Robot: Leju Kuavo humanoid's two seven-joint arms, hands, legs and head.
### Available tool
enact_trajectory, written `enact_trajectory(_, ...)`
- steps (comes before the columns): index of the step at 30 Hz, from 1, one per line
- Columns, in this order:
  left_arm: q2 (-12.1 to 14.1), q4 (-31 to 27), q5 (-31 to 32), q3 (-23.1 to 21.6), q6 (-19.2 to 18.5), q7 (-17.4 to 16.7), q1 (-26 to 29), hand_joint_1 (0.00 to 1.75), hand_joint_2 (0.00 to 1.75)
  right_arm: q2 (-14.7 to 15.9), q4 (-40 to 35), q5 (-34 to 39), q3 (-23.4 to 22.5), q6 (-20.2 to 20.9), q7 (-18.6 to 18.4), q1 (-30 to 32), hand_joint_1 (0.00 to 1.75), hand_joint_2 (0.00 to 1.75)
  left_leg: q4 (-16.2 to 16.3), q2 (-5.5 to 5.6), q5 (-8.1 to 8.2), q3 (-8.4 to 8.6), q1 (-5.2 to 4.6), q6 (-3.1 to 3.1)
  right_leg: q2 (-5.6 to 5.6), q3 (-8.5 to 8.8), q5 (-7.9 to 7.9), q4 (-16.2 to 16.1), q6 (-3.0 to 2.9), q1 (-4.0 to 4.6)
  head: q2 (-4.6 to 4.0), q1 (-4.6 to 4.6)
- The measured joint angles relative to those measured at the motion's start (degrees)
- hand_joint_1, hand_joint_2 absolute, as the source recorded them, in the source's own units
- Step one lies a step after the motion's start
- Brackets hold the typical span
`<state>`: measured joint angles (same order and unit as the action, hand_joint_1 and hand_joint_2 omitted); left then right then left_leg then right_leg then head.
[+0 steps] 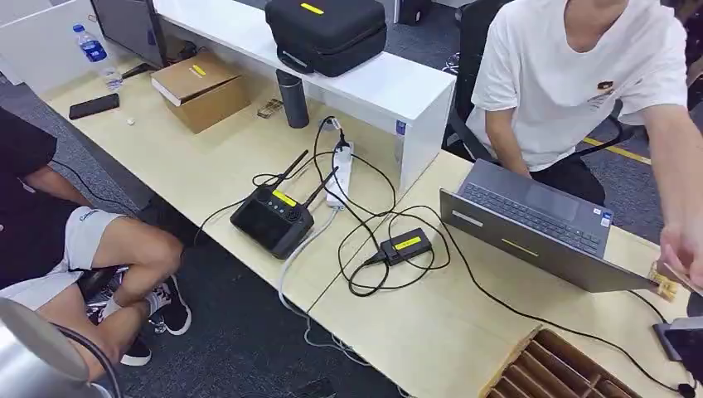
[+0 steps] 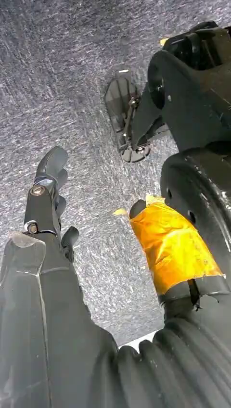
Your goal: Pass the card to the sensor for recognition and then transmit it.
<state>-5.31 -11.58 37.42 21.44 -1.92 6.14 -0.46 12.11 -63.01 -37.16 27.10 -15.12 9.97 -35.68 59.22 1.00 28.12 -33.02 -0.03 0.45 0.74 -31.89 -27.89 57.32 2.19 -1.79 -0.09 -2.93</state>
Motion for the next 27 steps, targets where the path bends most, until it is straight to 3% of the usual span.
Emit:
enact_trajectory(21, -0.48, 0.02, 0.66, 0.68, -0.72, -0.22, 0.01, 0.00, 1.75, -1.12, -0.02, 2.43, -1.49, -0.22, 1.88, 1.30, 1.75, 1.75, 0.00, 0.00, 0.00, -0.01, 0.00, 0.00, 0.00, -0.03, 0.00, 0.00, 0.00, 0.00, 0.00, 0.00)
enact_trajectory(27, -0.55, 0.02, -0.15, 1.53, -0.50, -1.29, 0.07, 0.00, 1.75, -0.94, -3.09, 3.43, -3.63, -2.21, 3.41, 5.68, 1.75, 1.75, 0.01, 0.00, 0.01, -0.01, 0.00, -0.01, 0.00, -0.05, 0.00, -0.02, 0.00, 0.00, 0.00, 0.00)
